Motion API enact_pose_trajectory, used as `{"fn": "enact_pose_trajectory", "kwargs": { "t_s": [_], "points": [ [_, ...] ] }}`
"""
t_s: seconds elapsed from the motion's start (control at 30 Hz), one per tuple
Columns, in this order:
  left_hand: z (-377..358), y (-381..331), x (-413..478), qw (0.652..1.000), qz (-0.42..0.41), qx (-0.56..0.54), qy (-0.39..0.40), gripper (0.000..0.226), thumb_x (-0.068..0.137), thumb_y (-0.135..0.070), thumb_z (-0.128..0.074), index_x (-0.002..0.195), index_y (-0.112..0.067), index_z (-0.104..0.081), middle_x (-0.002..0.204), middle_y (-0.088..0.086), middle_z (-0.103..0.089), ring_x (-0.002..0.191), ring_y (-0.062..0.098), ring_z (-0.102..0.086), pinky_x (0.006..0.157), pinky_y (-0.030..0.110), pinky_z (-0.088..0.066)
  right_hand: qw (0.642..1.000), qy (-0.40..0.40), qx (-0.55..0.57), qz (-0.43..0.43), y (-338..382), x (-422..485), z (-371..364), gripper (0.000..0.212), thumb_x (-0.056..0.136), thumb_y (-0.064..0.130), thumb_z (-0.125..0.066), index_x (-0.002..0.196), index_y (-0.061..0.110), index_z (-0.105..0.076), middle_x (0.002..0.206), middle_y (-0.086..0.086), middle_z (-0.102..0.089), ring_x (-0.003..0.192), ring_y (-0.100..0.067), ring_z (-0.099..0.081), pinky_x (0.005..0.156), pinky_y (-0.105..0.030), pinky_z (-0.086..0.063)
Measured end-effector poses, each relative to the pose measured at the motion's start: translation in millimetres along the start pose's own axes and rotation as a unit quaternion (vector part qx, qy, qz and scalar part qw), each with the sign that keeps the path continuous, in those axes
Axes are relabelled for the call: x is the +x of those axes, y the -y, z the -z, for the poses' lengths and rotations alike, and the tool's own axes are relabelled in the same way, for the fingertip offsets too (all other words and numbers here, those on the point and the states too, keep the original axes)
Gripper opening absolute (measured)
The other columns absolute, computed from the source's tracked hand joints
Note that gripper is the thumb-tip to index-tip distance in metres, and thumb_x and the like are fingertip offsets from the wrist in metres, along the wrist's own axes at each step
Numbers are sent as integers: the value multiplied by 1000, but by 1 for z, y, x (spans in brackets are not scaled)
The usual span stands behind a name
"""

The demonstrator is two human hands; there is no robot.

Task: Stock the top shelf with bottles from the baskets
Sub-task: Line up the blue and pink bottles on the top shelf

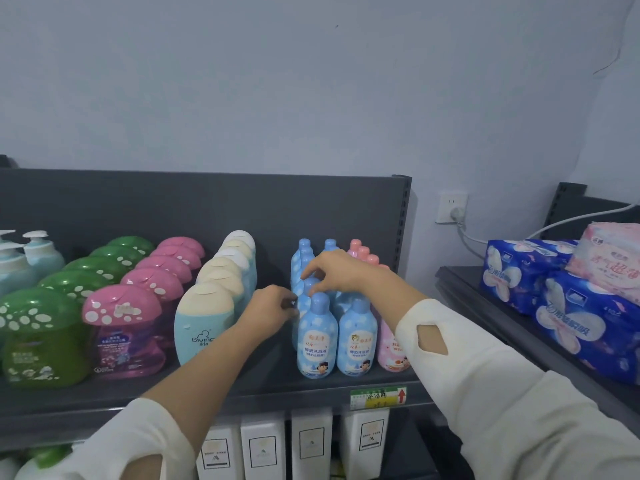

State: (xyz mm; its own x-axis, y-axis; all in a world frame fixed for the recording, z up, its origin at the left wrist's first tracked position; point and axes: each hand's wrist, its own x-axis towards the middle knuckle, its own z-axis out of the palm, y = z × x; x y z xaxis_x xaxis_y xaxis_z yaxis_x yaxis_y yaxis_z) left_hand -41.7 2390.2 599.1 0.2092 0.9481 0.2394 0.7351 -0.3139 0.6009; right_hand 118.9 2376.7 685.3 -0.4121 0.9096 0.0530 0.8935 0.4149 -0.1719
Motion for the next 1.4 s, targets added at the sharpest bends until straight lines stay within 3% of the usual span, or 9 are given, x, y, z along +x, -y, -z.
{"fn": "enact_pose_trajectory", "kwargs": {
  "t_s": [0.1, 0.27, 0.37, 0.5, 0.63, 0.9, 1.07, 1.27, 1.4],
  "points": [
    [2, -2, -3, 1000, 5, -2, -3, 31, 86, -12, -62, 116, -7, -65, 111, 8, -69, 101, 24, -64, 88, 38, -53, 1000, -10, 22, -7, 2, -7, 4, 40, 94, 27, -57, 133, 21, -53, 123, 2, -58, 81, -2, -42, 55, -6, -33],
    [8, -12, -13, 1000, -6, 10, -27, 31, 91, -16, -56, 121, -8, -61, 114, 8, -67, 98, 27, -63, 88, 34, -51, 998, -63, 17, -18, 5, -23, 12, 25, 93, 35, -56, 112, 21, -63, 94, 9, -56, 65, 2, -31, 50, -14, -24],
    [11, -19, -21, 999, -7, 16, -39, 30, 93, -14, -49, 120, -9, -62, 110, 11, -68, 101, 29, -63, 84, 28, -46, 999, -25, -18, -11, 10, -31, 10, 28, 88, 45, -61, 105, 23, -64, 78, 14, -48, 65, 0, -36, 51, -19, -24],
    [13, -20, -31, 999, -4, 26, -22, 30, 94, -16, -48, 119, -9, -62, 109, 12, -68, 102, 29, -62, 79, 26, -43, 999, 12, -28, 20, 13, -30, 0, 30, 85, 31, -67, 109, 14, -67, 87, 7, -56, 79, -10, -48, 56, -14, -29],
    [11, -19, -38, 999, 8, 34, 2, 35, 94, -18, -51, 128, -12, -57, 122, 6, -64, 113, 21, -59, 93, 26, -43, 1000, 6, -15, 18, 16, -30, -2, 26, 87, 25, -66, 108, 10, -68, 96, 0, -63, 79, -10, -49, 60, -17, -32],
    [8, -21, -47, 999, 10, 30, 10, 37, 94, -17, -52, 130, -12, -54, 125, 7, -62, 116, 19, -57, 96, 24, -41, 1000, 4, 8, -2, 13, -33, -6, 24, 89, 22, -62, 109, 10, -65, 71, 10, -46, 64, -5, -42, 54, -17, -26],
    [13, -25, -50, 999, 13, 37, -2, 36, 92, -17, -53, 128, -14, -57, 122, 5, -64, 114, 20, -58, 97, 27, -43, 999, -28, -4, -28, 11, -41, 0, 33, 95, 32, -52, 120, 13, -61, 103, -9, -64, 72, -5, -36, 53, -17, -24],
    [19, -43, -60, 998, 10, 24, -66, 33, 92, -13, -51, 124, -12, -59, 119, 5, -64, 110, 20, -59, 91, 24, -42, 992, -105, -8, -67, -15, -44, 7, 20, 90, 28, -40, 83, 33, -58, 91, -2, -62, 96, -29, -50, 80, -40, -49],
    [21, -54, -66, 996, -3, 45, -81, 34, 93, -13, -49, 126, -13, -57, 120, 4, -64, 111, 17, -59, 91, 23, -42, 993, -109, -4, -43, -24, -65, 15, 30, 96, 17, -40, 112, 19, -65, 106, -3, -63, 102, -23, -54, 86, -41, -49]
  ]
}}
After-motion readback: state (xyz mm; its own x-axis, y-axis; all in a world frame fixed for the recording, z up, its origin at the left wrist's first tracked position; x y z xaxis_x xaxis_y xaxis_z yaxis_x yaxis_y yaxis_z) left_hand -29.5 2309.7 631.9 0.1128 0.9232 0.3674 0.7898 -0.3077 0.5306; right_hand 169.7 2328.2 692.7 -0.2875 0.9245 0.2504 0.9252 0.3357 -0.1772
